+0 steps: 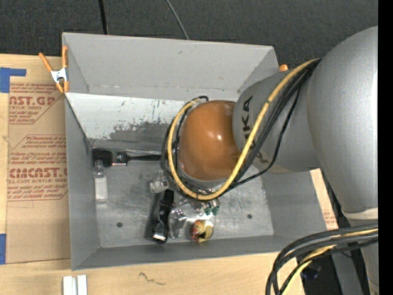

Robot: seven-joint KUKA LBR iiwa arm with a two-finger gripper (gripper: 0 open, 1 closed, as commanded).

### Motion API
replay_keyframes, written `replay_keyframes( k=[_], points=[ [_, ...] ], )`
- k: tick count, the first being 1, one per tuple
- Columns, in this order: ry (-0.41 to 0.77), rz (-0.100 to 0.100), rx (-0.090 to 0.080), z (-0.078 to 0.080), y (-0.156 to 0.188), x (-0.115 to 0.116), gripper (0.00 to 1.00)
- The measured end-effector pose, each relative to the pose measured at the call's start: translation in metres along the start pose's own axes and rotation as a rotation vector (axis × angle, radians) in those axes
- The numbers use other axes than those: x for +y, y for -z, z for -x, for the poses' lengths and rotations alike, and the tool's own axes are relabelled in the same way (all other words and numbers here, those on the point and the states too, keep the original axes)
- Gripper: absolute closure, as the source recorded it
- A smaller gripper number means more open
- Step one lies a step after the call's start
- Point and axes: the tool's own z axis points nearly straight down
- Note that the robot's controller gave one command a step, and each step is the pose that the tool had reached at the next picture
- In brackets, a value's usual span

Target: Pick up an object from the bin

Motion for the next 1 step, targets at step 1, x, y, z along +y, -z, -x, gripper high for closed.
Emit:
replay_keyframes(
  k=[1],
  points=[
    [-0.058, 0.007, -0.019, -0.0016, -0.0282, -0.0077, 0.0]
  ],
)
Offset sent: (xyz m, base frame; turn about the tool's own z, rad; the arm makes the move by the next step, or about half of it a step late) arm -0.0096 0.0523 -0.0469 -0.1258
